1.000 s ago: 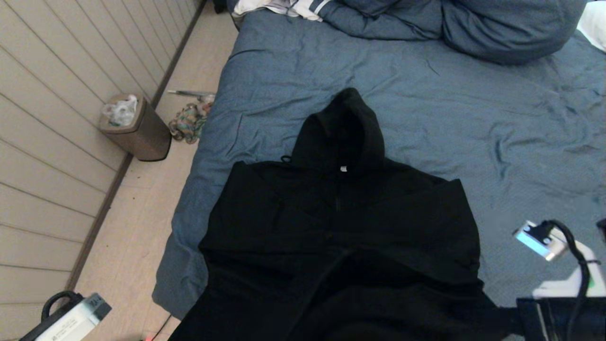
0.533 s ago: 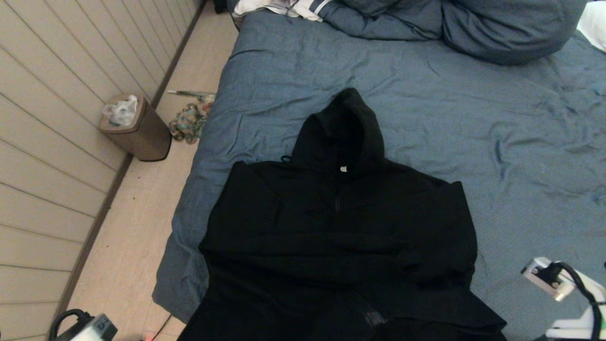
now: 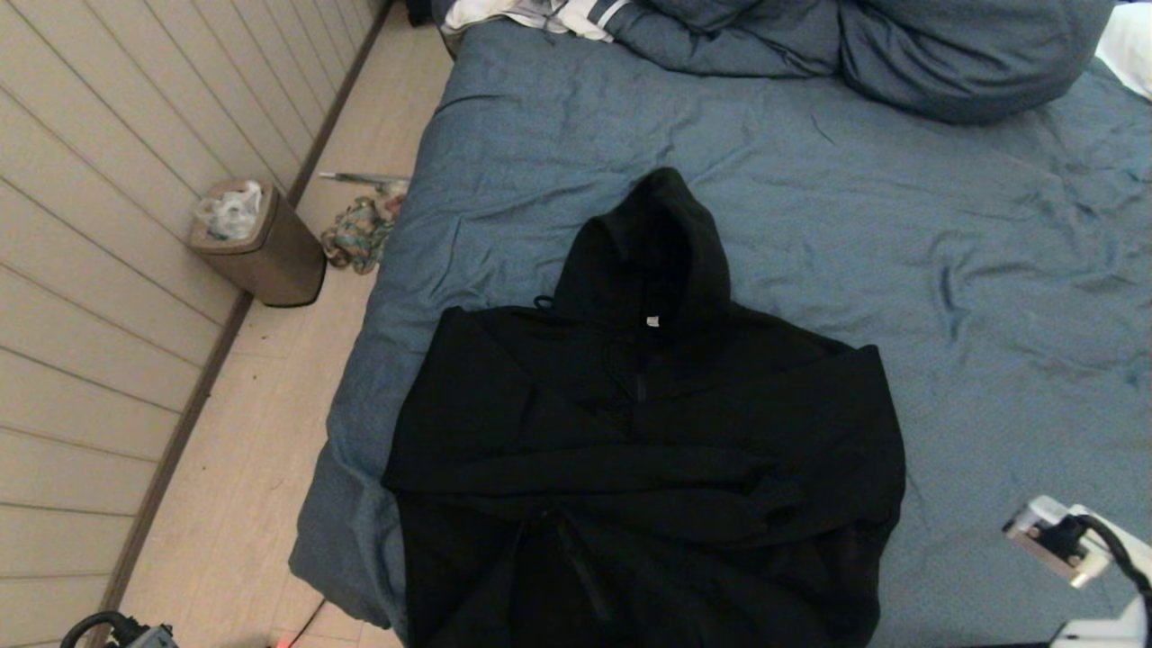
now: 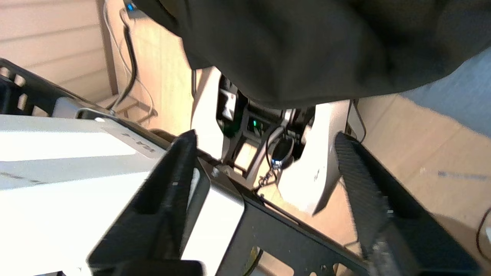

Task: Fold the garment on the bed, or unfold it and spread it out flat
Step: Unfold the black sweatshirt

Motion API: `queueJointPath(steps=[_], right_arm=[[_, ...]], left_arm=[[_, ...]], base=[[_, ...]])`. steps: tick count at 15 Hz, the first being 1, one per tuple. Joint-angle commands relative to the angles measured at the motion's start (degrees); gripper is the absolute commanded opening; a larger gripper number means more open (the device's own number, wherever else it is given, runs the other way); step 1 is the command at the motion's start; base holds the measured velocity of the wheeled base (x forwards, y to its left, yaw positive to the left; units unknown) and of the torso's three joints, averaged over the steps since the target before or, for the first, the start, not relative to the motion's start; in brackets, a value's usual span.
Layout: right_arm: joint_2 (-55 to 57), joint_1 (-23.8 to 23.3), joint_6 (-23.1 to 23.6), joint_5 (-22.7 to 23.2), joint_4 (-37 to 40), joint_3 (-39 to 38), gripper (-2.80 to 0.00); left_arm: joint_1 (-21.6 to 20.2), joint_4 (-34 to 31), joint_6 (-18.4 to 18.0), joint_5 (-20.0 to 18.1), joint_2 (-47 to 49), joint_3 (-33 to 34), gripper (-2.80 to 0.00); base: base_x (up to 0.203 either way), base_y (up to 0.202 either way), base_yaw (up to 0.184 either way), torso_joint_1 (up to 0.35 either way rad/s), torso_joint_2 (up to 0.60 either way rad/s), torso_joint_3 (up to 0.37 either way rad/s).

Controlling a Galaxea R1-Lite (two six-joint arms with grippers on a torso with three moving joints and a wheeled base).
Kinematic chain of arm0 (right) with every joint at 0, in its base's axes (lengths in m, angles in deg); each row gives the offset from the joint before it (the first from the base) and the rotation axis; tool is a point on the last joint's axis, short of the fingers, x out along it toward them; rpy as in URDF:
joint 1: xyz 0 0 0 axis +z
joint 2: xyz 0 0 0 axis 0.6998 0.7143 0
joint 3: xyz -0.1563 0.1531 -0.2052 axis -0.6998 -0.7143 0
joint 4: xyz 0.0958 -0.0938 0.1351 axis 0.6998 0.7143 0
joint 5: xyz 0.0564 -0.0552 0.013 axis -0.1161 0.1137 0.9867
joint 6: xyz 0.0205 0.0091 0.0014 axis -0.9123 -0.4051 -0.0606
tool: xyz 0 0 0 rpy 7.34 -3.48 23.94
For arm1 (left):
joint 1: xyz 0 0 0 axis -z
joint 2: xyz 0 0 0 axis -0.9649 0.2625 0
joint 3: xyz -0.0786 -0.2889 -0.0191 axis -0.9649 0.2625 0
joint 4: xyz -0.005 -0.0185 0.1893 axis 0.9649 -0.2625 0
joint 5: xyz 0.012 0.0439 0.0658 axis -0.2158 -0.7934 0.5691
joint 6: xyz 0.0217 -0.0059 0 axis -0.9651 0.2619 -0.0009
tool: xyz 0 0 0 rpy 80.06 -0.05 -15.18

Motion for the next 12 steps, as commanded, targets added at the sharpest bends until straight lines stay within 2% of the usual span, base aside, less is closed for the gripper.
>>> queueJointPath(steps=[1, 2, 3, 5, 6, 8, 10, 12], right_arm=[[-1.32, -0.45, -0.18, 0.21, 0.05, 1.45, 0.00], [-0.99, -0.51, -0.37, 0.18, 0.10, 2.96, 0.00], [-0.37, -0.53, -0.75, 0.07, 0.02, 4.09, -2.80], [2.91, -0.49, -1.57, 0.11, -0.16, 7.59, -2.80], [5.27, -0.42, -2.07, 0.14, -0.20, 9.70, -2.80], [11.75, -0.20, -3.85, 0.10, -0.23, 15.07, -2.80], [20.31, 0.98, -7.96, 0.00, -0.24, 21.92, -2.80], [28.53, 6.29, -11.93, -0.43, -0.30, 28.34, -2.80]], left_arm=[[-0.01, 0.20, 0.27, -0.22, -0.15, -0.42, 0.00], [-0.06, 0.33, 0.48, -0.08, 0.14, -0.83, 0.00], [-0.09, 0.47, 0.61, 0.22, 0.36, -1.49, 0.00], [-0.23, 0.13, 1.90, 1.86, 0.73, -5.08, 0.00], [-0.25, 0.07, 2.92, 3.41, 1.77, -7.26, -2.76], [-0.41, 0.13, 3.57, 6.35, 7.04, -11.32, -2.80], [-1.48, 0.32, 3.85, 8.55, 15.89, -16.67, -2.80], [-4.29, 0.87, 4.09, 10.03, 26.33, -21.92, -2.80]], base=[[0.000, 0.000, 0.000, 0.000, 0.00, 0.000], [0.000, 0.000, 0.000, 0.000, 0.00, 0.000], [0.000, 0.000, 0.000, 0.000, 0.00, 0.000], [0.000, 0.000, 0.000, 0.000, 0.00, 0.000], [0.000, 0.000, 0.000, 0.000, 0.00, 0.000], [0.000, 0.000, 0.000, 0.000, 0.00, 0.000], [0.000, 0.000, 0.000, 0.000, 0.00, 0.000], [0.000, 0.000, 0.000, 0.000, 0.00, 0.000]])
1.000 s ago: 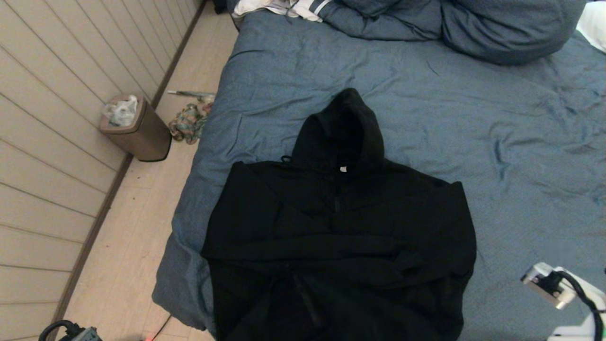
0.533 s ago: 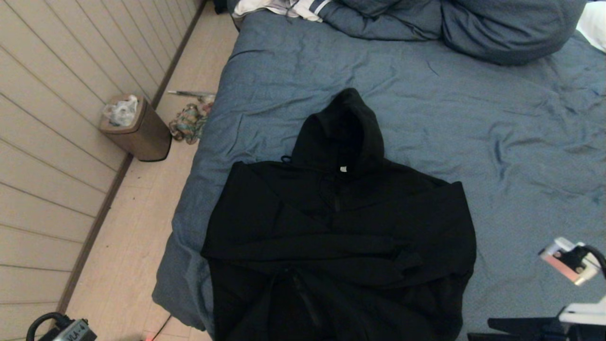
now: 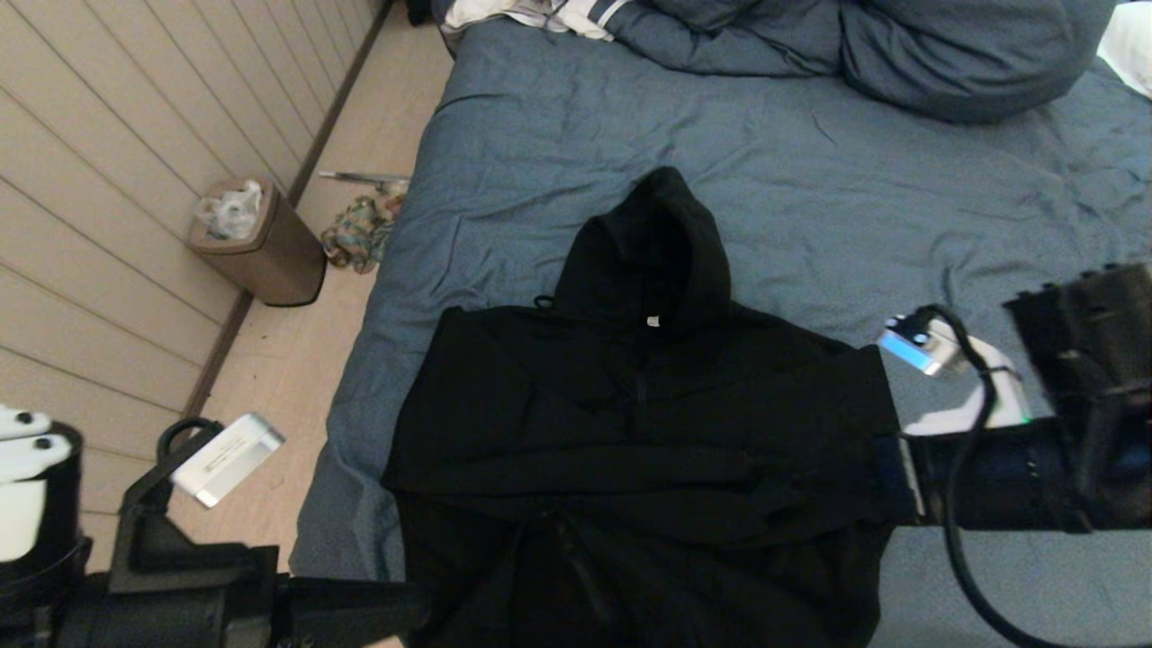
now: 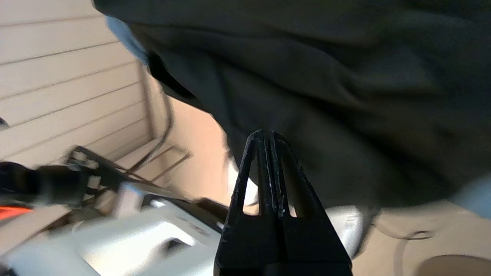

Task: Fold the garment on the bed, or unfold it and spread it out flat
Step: Unfold the black sweatshirt

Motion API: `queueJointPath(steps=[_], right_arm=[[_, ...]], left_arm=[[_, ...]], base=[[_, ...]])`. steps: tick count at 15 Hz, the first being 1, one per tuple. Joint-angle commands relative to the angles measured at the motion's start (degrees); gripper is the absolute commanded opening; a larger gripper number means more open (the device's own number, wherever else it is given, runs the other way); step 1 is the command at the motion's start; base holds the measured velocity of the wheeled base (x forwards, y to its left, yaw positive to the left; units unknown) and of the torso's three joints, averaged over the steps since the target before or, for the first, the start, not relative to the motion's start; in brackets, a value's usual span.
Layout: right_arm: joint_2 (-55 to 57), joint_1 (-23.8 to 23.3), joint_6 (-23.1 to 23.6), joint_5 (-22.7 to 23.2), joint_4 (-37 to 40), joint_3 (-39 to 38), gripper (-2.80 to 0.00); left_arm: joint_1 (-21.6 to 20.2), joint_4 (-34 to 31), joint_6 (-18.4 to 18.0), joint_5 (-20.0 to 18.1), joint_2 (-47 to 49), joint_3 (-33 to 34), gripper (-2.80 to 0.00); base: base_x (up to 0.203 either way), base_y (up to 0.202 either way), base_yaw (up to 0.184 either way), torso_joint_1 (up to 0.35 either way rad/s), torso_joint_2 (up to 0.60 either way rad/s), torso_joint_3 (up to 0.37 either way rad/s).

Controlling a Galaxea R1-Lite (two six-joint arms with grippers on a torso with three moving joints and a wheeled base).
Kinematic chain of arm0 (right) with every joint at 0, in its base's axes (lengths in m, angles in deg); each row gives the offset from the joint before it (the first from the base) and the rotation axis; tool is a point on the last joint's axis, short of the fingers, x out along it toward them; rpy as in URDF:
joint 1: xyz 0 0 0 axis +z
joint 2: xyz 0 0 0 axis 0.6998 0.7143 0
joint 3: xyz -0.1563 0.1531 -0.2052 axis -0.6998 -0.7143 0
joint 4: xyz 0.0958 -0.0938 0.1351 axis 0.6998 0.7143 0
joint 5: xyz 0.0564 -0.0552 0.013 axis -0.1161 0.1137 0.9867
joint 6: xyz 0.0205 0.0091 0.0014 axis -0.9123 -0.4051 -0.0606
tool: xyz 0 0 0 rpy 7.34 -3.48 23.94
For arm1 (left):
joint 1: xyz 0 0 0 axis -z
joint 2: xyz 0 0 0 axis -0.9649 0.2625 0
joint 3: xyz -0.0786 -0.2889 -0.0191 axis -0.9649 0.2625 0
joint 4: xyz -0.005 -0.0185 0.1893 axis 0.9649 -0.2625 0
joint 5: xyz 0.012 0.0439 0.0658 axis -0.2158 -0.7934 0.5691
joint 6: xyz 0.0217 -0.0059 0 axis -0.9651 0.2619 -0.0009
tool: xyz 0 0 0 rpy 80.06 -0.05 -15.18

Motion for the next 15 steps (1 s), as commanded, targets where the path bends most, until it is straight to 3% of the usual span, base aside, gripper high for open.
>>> queueJointPath(steps=[1, 4, 6, 8, 11, 15], right_arm=[[9.90, 4.94, -1.51, -0.23, 0.05, 4.80, -2.80], [18.67, 13.88, -2.33, -3.42, -1.05, 9.51, -2.80], [25.19, 18.32, -2.21, -8.22, -2.71, 12.85, -2.80], [31.41, 20.31, -2.09, -11.59, -3.37, 18.22, -2.80], [38.01, 21.83, -2.15, -13.12, -3.61, 23.63, -2.80], [37.42, 26.24, -2.04, -14.54, -3.89, 16.07, -2.80]], left_arm=[[-3.24, 0.78, 0.32, 0.14, 11.93, -3.88, -2.80], [-11.04, 7.38, 0.50, -1.43, 14.28, -4.13, -2.80], [-14.54, 8.95, 0.56, -3.47, 14.43, -3.92, -2.80], [-15.10, 9.13, 0.52, -4.52, 14.33, -2.59, -2.80], [-15.10, 9.13, 0.52, -4.54, 13.87, -1.41, -2.80], [-15.10, 9.31, 0.43, -5.91, 13.40, -0.24, -2.80]], base=[[0.000, 0.000, 0.000, 0.000, 0.00, 0.000], [0.000, 0.000, 0.000, 0.000, 0.00, 0.000], [0.000, 0.000, 0.000, 0.000, 0.00, 0.000], [0.000, 0.000, 0.000, 0.000, 0.00, 0.000], [0.000, 0.000, 0.000, 0.000, 0.00, 0.000], [0.000, 0.000, 0.000, 0.000, 0.00, 0.000]])
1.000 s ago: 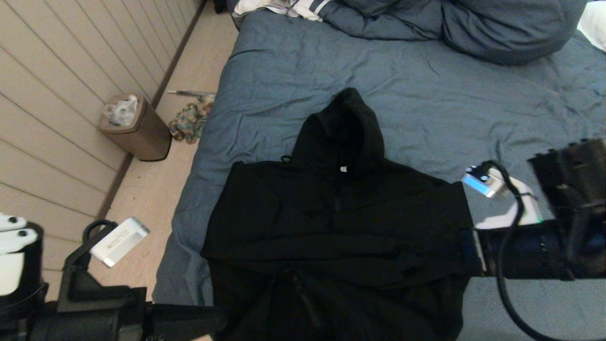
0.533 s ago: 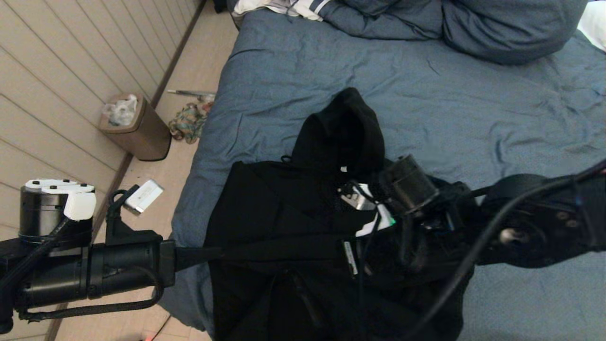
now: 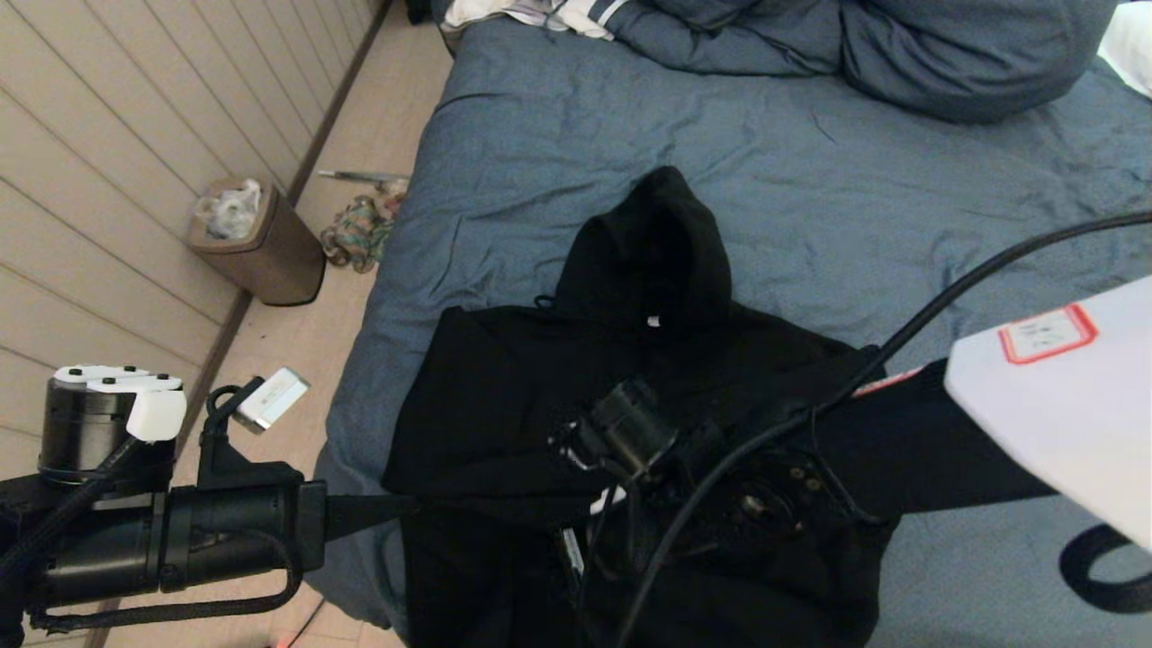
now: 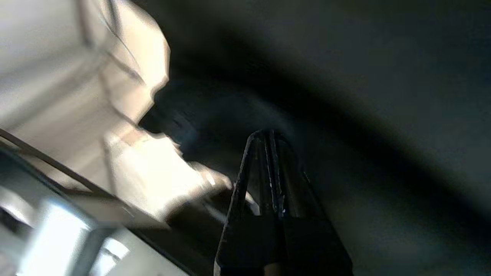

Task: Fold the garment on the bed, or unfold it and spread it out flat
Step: Unfold the black sweatshirt

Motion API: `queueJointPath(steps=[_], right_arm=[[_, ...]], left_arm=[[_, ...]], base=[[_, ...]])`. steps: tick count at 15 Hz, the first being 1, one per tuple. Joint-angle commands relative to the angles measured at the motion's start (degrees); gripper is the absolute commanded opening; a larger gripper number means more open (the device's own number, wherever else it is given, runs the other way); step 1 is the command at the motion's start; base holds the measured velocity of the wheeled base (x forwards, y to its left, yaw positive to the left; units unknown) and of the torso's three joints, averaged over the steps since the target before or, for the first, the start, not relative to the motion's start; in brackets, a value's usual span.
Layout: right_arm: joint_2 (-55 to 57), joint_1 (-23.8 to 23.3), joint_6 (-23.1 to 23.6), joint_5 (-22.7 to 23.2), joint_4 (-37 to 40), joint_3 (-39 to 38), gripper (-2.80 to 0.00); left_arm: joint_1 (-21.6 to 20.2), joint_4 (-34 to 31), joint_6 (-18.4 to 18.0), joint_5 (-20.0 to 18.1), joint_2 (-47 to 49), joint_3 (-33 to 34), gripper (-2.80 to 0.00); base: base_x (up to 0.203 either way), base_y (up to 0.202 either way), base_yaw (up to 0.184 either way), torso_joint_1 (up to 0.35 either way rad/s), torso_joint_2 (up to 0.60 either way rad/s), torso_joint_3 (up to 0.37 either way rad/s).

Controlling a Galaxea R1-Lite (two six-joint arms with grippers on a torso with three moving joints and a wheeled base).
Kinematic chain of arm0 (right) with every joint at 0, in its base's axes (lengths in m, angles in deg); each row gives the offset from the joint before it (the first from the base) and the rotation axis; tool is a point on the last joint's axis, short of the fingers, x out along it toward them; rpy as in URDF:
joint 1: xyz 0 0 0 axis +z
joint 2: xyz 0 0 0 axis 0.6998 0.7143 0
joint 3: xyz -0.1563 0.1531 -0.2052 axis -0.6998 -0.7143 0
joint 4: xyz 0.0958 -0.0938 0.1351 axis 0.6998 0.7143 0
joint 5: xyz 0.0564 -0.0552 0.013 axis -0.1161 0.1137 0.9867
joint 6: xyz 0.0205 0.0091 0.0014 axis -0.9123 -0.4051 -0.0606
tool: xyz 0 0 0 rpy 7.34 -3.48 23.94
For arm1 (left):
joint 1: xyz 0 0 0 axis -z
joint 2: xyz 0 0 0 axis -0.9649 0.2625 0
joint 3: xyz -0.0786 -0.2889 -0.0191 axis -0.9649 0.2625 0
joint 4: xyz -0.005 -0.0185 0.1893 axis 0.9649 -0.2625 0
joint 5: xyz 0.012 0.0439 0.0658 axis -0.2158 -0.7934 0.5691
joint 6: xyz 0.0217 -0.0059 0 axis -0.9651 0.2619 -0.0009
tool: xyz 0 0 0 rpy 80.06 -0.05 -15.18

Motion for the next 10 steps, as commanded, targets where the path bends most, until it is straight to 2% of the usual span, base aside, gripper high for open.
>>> queueJointPath(steps=[1, 6, 8, 10], right_arm=[[0.08, 1.65, -0.09, -1.12, -0.59, -5.32, -2.80], [-7.02, 2.90, -0.05, -3.36, -11.74, -23.77, -2.80], [-13.22, 2.25, 0.12, -3.79, -12.83, -22.89, -2.80], [-17.38, -0.20, 0.63, -4.43, -10.63, -18.98, -2.80]], left_arm=[[0.05, 0.19, 0.13, -0.62, -0.73, 0.49, -2.80], [0.07, 0.19, 0.13, -0.80, -1.35, 0.69, -2.80], [0.07, 0.19, 0.13, -0.80, -1.45, 0.70, -2.80], [0.07, 0.18, 0.13, -0.80, -2.04, 0.78, -2.80]], base=[[0.000, 0.000, 0.000, 0.000, 0.00, 0.000], [0.000, 0.000, 0.000, 0.000, 0.00, 0.000], [0.000, 0.000, 0.000, 0.000, 0.00, 0.000], [0.000, 0.000, 0.000, 0.000, 0.00, 0.000]])
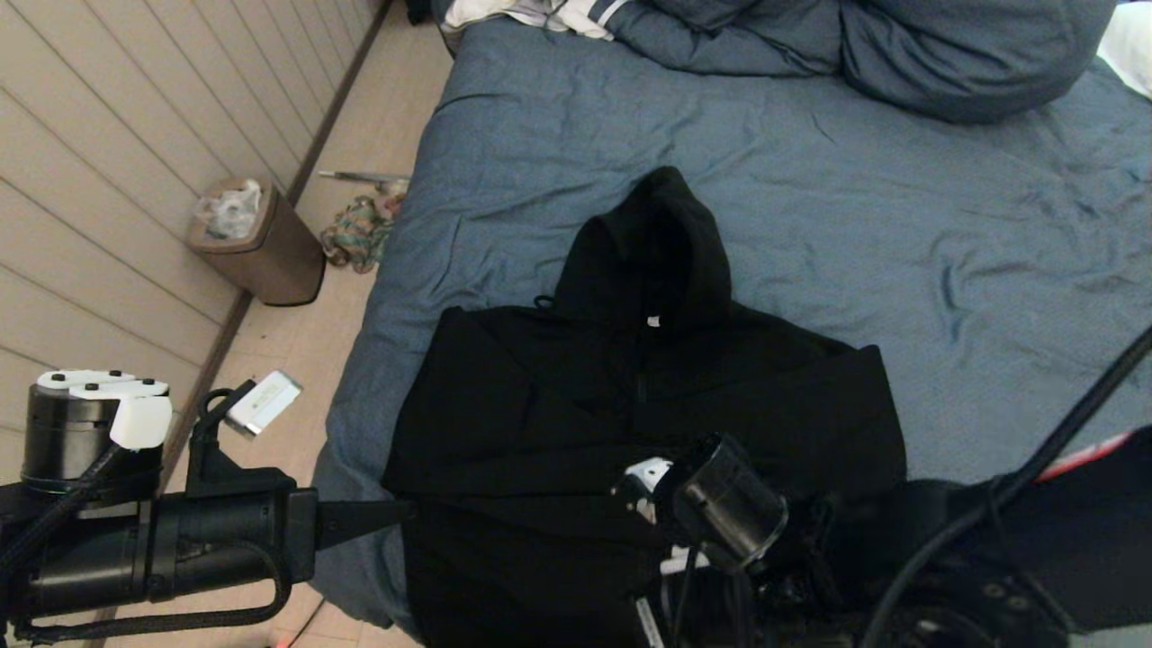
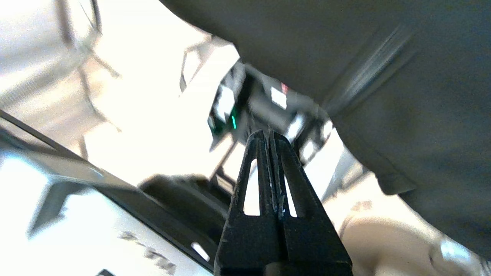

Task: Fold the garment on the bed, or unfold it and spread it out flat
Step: Unfold the black sweatshirt

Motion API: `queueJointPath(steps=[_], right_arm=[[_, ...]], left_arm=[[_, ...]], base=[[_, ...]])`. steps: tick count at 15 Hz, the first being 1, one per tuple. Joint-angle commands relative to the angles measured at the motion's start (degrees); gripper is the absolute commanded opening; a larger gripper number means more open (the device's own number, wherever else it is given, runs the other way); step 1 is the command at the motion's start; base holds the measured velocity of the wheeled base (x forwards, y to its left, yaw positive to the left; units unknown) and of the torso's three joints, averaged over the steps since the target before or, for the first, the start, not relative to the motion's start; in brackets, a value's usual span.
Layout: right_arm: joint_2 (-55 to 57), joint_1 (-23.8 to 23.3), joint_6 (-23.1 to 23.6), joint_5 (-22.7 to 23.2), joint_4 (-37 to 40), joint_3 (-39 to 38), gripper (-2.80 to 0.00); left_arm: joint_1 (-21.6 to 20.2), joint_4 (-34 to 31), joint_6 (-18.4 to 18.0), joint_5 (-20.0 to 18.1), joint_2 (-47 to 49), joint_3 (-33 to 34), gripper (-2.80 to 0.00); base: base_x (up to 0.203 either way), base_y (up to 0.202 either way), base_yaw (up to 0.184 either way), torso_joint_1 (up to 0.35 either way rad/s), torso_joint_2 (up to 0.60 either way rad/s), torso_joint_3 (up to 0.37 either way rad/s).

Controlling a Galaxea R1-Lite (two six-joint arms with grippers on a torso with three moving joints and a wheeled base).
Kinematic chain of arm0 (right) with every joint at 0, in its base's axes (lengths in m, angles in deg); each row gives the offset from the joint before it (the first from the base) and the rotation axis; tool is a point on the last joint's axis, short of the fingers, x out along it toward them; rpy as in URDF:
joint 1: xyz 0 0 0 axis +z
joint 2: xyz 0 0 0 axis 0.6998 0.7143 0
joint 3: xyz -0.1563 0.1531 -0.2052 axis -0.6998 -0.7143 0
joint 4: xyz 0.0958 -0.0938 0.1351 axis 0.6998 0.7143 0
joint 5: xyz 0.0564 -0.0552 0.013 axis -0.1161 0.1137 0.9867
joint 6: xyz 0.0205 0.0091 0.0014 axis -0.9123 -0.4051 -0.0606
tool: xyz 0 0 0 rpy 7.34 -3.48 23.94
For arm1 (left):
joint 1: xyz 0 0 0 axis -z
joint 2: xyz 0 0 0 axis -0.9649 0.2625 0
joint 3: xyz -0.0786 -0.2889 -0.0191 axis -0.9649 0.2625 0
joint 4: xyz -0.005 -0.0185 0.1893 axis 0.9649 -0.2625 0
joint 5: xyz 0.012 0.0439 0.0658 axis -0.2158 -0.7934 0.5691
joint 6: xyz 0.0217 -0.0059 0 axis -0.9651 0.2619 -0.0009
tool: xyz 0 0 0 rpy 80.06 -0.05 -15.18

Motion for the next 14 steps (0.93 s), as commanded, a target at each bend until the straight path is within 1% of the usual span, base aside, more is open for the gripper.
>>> queueJointPath(steps=[1, 4, 6, 7, 8, 9, 10, 11, 12, 13, 14], right_arm=[[-5.53, -3.06, 0.19, -0.20, 1.17, 2.49, -2.80], [-9.42, -12.40, 1.74, -0.35, 1.89, 4.49, -2.80], [-10.95, -19.64, 2.51, -0.02, 1.82, 4.30, -2.80], [-11.74, -22.71, 2.65, 0.17, 1.68, 3.60, -2.80], [-12.63, -25.66, 2.72, 0.73, 1.46, 2.56, 0.00], [-13.95, -28.11, 2.59, 3.58, 1.39, 2.21, 0.00], [-15.64, -30.19, 2.27, 10.64, 1.54, 2.16, 0.00], [-17.69, -32.91, 1.78, 19.28, 1.74, 2.14, 0.00], [-20.00, -36.33, 1.40, 24.97, 2.03, 2.00, 0.00], [-21.13, -39.19, 1.22, 26.74, 2.60, 2.06, 0.00], [-21.45, -42.29, 1.24, 27.41, 3.20, 2.27, 0.00]], left_arm=[[0.01, 0.17, 0.20, -0.22, -0.47, -0.06, -2.80], [-0.03, -0.35, 0.82, 0.09, 0.02, -1.12, -2.80], [-0.07, -0.83, 5.28, 0.77, 0.65, -3.33, -2.80], [-0.08, -1.00, 6.90, 1.06, 1.16, -4.05, -2.80], [-0.08, -1.40, 7.10, 1.10, 1.05, -4.19, -2.80], [0.00, -2.46, 7.10, 1.10, 0.99, -4.76, -2.80], [0.44, -3.92, 7.07, 1.06, 1.22, -6.30, -2.80], [1.37, -6.27, 7.09, 1.07, 1.79, -8.89, -2.80], [2.36, -9.08, 7.10, 1.08, 2.21, -11.87, -2.80], [3.71, -12.58, 7.07, 1.13, 2.49, -14.70, -2.80], [5.43, -16.01, 7.06, 1.21, 2.83, -17.65, -2.80]], base=[[0.000, 0.000, 0.000, 0.000, 0.00, 0.000], [0.000, 0.000, 0.000, 0.000, 0.00, 0.000], [0.000, 0.000, 0.000, 0.000, 0.00, 0.000], [0.000, 0.000, 0.000, 0.000, 0.00, 0.000], [0.000, 0.000, 0.000, 0.000, 0.00, 0.000], [0.000, 0.000, 0.000, 0.000, 0.00, 0.000], [0.000, 0.000, 0.000, 0.000, 0.00, 0.000], [0.000, 0.000, 0.000, 0.000, 0.00, 0.000], [0.000, 0.000, 0.000, 0.000, 0.00, 0.000], [0.000, 0.000, 0.000, 0.000, 0.00, 0.000], [0.000, 0.000, 0.000, 0.000, 0.00, 0.000]])
